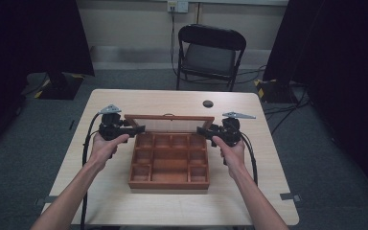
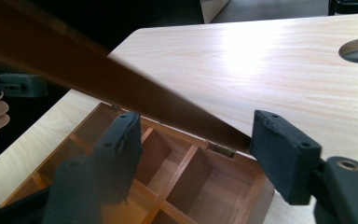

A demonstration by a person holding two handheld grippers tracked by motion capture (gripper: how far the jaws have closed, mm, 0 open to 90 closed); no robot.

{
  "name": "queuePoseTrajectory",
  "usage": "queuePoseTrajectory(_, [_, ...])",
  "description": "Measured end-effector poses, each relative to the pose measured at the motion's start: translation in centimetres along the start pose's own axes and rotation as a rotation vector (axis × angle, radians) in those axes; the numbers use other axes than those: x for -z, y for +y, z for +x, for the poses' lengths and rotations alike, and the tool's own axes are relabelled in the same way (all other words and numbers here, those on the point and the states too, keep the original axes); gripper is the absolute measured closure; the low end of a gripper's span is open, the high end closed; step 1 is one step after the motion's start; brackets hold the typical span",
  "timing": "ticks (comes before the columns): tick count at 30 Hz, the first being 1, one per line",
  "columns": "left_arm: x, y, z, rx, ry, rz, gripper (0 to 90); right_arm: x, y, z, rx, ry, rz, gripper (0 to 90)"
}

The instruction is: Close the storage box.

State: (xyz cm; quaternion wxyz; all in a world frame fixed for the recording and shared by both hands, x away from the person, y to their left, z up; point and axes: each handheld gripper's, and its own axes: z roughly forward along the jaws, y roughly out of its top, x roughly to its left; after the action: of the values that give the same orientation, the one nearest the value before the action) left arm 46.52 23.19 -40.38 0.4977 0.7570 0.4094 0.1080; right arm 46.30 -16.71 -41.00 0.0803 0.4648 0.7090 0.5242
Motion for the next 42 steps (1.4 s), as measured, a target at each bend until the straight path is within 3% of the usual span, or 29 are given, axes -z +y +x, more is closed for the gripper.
queuePoseTrajectory(13, [0.7, -1.0, -0.5, -0.016, -0.010, 0.018, 27.7, 0.9, -0.9, 0.9, 0.005, 0.013, 0.024, 30.7])
queuePoseTrajectory(19, [1.2, -1.2, -0.9, -0.018, -0.004, 0.021, 26.8, 1.0, -1.4, 1.2, 0.019, -0.003, 0.043, 30.4])
queuePoseTrajectory(42, [2.6, -2.8, -1.5, -0.028, -0.015, 0.031, 22.7, 1.6, -2.6, 1.1, 0.025, 0.006, 0.095, 29.6])
